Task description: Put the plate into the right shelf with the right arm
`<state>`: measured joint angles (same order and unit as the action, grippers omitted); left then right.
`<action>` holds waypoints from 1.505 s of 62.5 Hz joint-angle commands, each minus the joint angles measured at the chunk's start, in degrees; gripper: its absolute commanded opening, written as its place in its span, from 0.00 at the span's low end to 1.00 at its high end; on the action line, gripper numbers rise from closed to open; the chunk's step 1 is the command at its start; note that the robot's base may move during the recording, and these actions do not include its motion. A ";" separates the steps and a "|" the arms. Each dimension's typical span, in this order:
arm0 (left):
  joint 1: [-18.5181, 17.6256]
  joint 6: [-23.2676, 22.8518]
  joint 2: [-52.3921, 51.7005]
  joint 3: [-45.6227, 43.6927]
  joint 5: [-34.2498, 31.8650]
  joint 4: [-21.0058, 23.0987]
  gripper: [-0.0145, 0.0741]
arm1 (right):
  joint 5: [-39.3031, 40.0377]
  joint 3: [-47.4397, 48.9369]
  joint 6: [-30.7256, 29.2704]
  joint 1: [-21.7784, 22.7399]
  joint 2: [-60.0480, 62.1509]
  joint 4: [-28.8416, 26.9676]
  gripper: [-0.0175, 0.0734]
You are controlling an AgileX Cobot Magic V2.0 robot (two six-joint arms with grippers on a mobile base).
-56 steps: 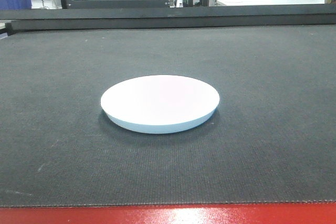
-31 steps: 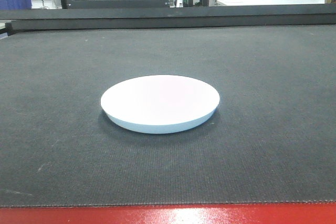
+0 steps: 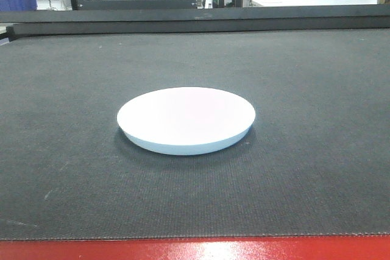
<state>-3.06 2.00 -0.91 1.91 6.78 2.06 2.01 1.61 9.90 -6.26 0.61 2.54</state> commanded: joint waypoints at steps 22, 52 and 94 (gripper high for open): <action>0.08 -0.19 -0.38 0.46 -4.92 0.33 0.11 | -39.06 39.88 -6.71 -8.39 -25.62 -7.53 0.27; 0.08 -0.19 -0.38 0.46 -4.92 0.33 0.11 | -44.45 60.85 -13.86 -20.75 -74.10 -12.57 0.34; 0.08 -0.19 -0.38 0.46 -4.92 0.33 0.11 | -48.25 85.20 -12.72 -20.59 -105.20 -15.09 0.77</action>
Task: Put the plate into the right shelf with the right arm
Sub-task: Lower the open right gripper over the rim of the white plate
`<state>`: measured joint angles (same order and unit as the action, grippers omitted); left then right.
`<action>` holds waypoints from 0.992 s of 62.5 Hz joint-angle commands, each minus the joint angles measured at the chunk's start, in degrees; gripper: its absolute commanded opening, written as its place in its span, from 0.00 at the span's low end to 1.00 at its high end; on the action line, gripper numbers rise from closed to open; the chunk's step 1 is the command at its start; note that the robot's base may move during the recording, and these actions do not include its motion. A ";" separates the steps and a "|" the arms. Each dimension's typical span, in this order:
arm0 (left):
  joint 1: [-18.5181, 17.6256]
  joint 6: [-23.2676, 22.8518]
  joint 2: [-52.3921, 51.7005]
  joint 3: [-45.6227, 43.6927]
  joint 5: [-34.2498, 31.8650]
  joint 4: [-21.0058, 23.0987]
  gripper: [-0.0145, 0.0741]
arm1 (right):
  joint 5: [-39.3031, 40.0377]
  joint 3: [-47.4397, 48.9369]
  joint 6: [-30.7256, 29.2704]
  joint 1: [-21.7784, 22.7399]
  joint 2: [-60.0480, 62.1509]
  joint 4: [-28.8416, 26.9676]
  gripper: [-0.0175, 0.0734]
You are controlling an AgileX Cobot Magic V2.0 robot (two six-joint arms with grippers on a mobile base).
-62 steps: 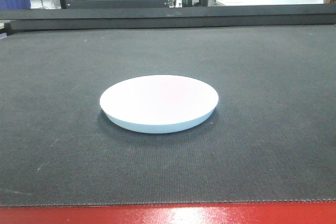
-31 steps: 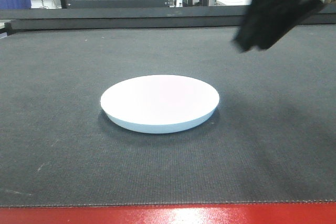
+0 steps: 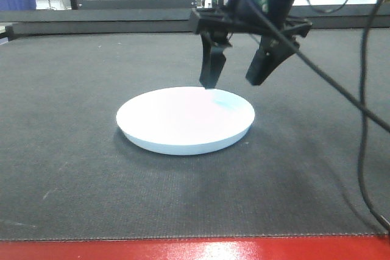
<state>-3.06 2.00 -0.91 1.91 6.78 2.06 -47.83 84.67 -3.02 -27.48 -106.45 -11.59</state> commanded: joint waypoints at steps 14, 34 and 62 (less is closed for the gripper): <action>0.08 -0.19 -0.38 0.46 -4.92 0.33 0.11 | 2.14 2.14 0.19 1.95 0.46 -0.91 0.64; 0.08 -0.19 -0.38 0.46 -4.92 0.33 0.11 | 2.88 2.14 0.19 2.65 -0.61 -0.58 0.64; 0.08 -0.19 -0.38 0.46 -4.92 0.33 0.11 | 2.98 2.14 0.19 2.65 -3.35 -0.58 0.63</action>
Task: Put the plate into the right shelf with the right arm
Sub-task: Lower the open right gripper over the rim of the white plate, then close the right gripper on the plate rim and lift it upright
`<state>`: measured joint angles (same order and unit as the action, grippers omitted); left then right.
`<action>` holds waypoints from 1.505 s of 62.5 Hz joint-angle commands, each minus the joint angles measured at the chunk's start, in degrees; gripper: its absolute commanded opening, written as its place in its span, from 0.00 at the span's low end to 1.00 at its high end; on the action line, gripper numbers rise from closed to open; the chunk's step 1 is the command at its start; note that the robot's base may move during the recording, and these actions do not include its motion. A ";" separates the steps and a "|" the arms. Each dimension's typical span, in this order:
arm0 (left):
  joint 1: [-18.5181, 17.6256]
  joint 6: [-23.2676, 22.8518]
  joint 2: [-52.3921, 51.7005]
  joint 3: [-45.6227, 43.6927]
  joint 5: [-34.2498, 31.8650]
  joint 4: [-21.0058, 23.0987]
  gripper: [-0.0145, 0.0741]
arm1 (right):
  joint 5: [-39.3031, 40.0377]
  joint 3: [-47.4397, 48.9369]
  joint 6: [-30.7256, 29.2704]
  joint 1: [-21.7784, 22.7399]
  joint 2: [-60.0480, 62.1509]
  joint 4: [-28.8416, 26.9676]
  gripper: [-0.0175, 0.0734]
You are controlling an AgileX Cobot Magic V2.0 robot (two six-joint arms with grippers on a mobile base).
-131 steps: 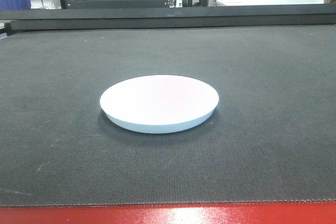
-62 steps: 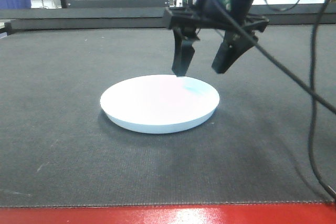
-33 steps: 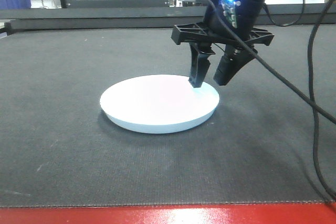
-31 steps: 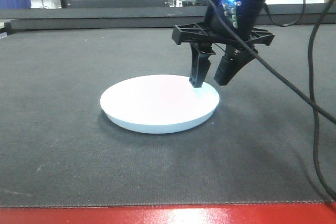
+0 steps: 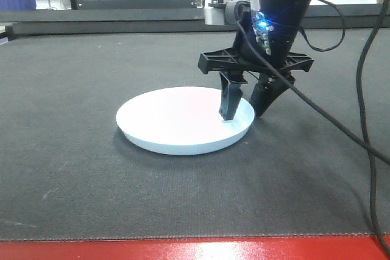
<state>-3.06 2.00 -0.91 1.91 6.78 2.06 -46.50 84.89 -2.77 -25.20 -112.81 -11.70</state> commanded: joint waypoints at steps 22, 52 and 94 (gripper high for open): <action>0.08 -0.19 -0.38 0.46 -4.92 0.33 0.11 | 1.45 1.92 -0.05 0.37 2.82 5.62 0.26; 0.08 -0.19 -0.38 0.46 -4.92 0.33 0.11 | -1.63 1.99 1.78 0.90 10.70 7.87 0.26; 0.08 -0.19 -0.38 0.46 -4.92 0.33 0.11 | 8.25 -23.46 8.87 0.83 61.83 11.70 0.26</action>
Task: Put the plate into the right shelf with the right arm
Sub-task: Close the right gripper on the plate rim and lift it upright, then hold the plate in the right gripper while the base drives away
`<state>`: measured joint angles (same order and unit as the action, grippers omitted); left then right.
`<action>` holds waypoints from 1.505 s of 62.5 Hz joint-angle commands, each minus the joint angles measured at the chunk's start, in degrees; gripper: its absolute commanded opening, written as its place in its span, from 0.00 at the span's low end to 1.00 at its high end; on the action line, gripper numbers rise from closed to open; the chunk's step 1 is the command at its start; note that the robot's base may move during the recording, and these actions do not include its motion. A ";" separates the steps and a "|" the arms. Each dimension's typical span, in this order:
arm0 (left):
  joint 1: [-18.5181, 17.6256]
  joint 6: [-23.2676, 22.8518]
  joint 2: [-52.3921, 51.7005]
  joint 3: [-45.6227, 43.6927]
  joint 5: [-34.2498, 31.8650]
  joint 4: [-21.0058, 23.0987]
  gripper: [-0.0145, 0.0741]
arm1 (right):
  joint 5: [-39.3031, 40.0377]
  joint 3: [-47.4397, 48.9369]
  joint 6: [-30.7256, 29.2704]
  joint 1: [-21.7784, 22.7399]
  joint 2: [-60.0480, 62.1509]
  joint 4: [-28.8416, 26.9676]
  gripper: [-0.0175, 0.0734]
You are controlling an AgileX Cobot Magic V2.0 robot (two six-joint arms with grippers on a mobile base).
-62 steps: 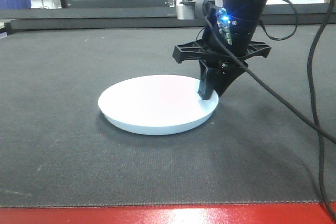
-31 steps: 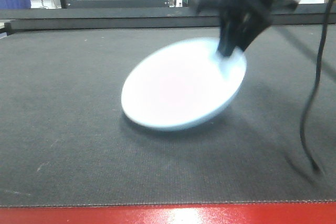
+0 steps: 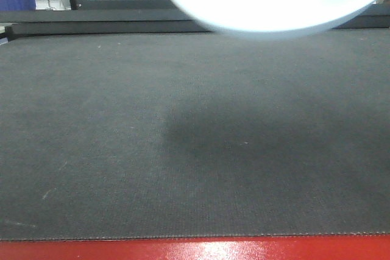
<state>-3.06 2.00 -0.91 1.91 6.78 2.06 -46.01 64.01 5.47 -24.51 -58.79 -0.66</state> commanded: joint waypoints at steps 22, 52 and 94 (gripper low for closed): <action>0.08 -0.19 -0.38 0.46 -4.92 0.33 0.11 | 28.77 -29.56 0.68 0.14 42.97 1.66 0.26; 0.08 -0.19 -0.38 0.46 -4.92 0.33 0.11 | 43.23 -41.93 0.68 0.14 59.21 1.68 0.26; 0.08 -0.19 -0.38 0.46 -4.92 0.33 0.11 | 43.27 -41.93 0.68 0.14 59.21 1.68 0.26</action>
<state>-3.06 2.00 -0.91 1.91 6.78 2.06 -8.75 20.70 5.86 -24.51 0.72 0.42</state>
